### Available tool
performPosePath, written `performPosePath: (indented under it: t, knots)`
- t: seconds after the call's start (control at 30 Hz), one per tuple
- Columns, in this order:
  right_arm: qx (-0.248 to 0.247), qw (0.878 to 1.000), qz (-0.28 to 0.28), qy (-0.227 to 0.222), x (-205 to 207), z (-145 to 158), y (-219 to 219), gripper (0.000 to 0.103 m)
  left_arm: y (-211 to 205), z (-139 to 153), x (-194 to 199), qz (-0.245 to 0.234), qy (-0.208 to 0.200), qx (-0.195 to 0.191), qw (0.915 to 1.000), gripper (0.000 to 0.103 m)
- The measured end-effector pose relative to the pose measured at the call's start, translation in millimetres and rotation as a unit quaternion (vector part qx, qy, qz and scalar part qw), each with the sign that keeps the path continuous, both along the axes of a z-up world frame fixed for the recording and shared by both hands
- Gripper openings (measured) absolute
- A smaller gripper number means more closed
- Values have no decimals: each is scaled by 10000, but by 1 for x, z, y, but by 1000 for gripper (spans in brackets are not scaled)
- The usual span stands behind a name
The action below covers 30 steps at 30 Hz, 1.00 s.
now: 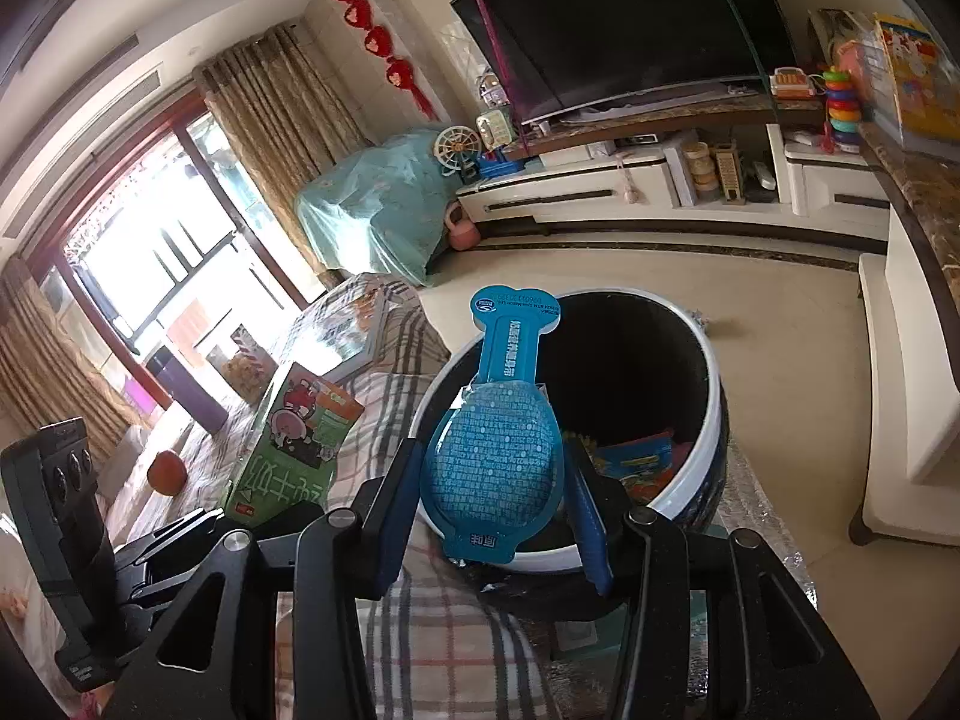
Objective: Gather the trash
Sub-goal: 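Carry the green carton and blue brush over the trash bin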
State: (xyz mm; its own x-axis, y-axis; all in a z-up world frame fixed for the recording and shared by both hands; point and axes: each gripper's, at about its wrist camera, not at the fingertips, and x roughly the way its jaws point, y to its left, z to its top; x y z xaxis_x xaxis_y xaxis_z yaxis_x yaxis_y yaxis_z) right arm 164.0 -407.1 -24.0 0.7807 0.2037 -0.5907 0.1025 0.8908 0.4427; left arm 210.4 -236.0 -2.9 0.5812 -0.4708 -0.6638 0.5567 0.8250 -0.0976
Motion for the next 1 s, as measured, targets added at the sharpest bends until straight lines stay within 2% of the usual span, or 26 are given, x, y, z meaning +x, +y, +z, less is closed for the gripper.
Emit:
performPosePath:
  t: [1.0]
  knots:
    - [75, 9999, -71, 35, 10, 1, -15, 47, -23, 2, 10, -119, -58, 112, 9998, 31]
